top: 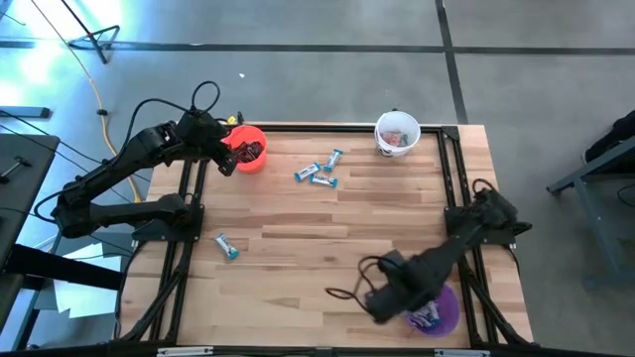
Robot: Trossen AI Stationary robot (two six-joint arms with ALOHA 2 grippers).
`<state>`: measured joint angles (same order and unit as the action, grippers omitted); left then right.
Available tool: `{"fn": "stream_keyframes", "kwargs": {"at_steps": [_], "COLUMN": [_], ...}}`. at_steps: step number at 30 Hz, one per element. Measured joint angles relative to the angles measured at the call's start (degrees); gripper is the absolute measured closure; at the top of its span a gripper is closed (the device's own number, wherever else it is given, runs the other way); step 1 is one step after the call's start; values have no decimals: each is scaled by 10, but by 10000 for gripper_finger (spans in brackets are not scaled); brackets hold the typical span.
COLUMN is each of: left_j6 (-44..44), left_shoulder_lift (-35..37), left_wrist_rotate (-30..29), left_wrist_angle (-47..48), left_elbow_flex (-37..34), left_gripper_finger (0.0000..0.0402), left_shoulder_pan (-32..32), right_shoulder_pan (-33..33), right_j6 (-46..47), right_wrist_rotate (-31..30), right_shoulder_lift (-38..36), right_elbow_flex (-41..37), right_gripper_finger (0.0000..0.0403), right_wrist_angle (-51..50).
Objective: Sort candy
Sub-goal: Put the white chocolate into the violet bucket
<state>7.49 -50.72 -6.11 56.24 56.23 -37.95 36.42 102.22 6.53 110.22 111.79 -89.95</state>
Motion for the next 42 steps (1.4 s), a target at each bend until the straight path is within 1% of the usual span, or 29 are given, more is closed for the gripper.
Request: {"fn": "stream_keyframes", "kwargs": {"at_steps": [5, 10, 13, 15, 18, 23, 27, 29, 31, 36, 37, 38, 39, 42], "left_j6": [29, 43, 49, 57, 59, 70, 70, 70, 70, 62, 57, 53, 48, 29], "left_shoulder_lift": [0, 0, 0, 0, 0, 0, 0, 0, 0, 0, 0, 0, 0, 0], "left_wrist_rotate": [0, 0, 0, -1, -1, -1, -2, -2, -2, -4, -5, -5, -5, -5], "left_wrist_angle": [0, 0, 0, 0, 0, 0, 0, 0, 0, 0, 0, 0, 0, 0], "left_elbow_flex": [0, 0, 0, 0, 0, 0, 0, 0, 0, 0, 0, 0, 0, 0], "left_gripper_finger": [249, 249, 249, 249, 249, 249, 249, 249, 249, 249, 249, 249, 249, 249], "left_shoulder_pan": [1, 1, 1, 1, 1, 1, 1, 1, 1, 1, 1, 1, 1, 1], "right_shoulder_pan": [48, 102, 122, 131, 139, 140, 127, 111, 92, 38, 23, 7, -10, -75], "right_j6": [85, 167, 202, 213, 207, 176, 170, 161, 146, 93, 83, 72, 59, -4], "right_wrist_rotate": [0, 11, 9, 8, 12, 70, 83, 59, 3, -221, -262, -291, -306, -294], "right_shoulder_lift": [-49, -89, -107, -115, -120, -120, -130, -144, -158, -188, -191, -193, -195, -197], "right_elbow_flex": [-49, -120, -160, -178, -188, -189, -189, -189, -189, -189, -189, -189, -189, -189], "right_gripper_finger": [403, 402, 392, 375, 337, 270, 237, 231, 230, 238, 241, 243, 246, 258], "right_wrist_angle": [0, 0, 19, 35, 55, 53, 50, 51, 50, 36, 35, 35, 35, 36]}}
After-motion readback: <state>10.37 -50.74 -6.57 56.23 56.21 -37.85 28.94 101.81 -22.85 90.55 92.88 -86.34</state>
